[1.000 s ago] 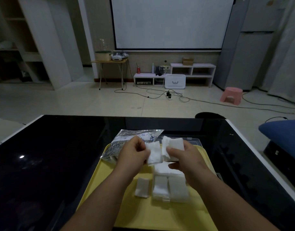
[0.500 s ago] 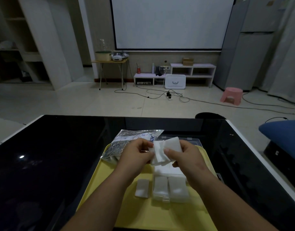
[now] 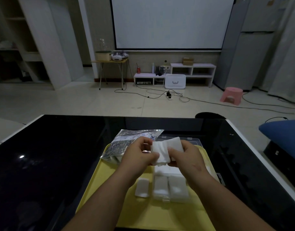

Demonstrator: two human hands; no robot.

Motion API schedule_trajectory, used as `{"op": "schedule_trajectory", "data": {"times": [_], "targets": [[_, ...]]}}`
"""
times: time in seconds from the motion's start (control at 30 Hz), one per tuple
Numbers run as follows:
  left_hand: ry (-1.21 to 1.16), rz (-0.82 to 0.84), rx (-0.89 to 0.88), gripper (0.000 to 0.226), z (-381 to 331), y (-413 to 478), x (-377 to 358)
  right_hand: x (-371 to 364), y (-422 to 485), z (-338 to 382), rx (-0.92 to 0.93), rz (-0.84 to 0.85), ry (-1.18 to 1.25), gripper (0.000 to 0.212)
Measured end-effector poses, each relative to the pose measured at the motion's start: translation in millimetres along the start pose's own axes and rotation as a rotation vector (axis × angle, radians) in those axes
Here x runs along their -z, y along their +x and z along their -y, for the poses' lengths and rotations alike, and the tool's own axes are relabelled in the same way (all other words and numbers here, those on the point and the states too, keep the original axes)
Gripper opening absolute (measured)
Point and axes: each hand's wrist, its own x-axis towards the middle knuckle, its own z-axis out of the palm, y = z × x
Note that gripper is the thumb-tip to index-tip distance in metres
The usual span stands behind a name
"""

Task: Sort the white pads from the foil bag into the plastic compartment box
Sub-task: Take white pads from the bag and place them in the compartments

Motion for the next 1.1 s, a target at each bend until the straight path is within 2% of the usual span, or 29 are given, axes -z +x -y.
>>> {"op": "schedule_trajectory", "data": {"times": [0.1,0.2,0.33,0.47,0.57,0.7,0.87,1.1], "targets": [[0.027,-0.04,0.001,0.031,2,2,1,1,0,3,-0.023,-0.067,0.005,0.011],[0.057,-0.082,0.002,0.036,4,4,2,2,3,3,-0.024,-0.115,-0.044,0.018],[0.072,-0.121,-0.005,0.042,5,4,0,3,-2,8,0.049,-0.003,-0.004,0.015],[0.076,-0.085,-0.01,0.043,2,2,0,0,-7,11,0.113,0.14,-0.028,0.007],[0.037,-0.06,0.011,0.043,2,2,1,-1,-3,5,0.066,0.069,-0.141,0.007],[0.031,-0.062,0.019,0.042,2,1,2,2,-3,5,0.048,0.052,-0.147,0.019],[0.025,-0.031,0.023,0.045,-1,-1,0,2,-2,2,0.03,0.055,-0.145,0.003],[-0.04,0.015,0.047,0.046,-2,-1,0,-3,-2,-3,-0.009,0.053,-0.17,0.01]]}}
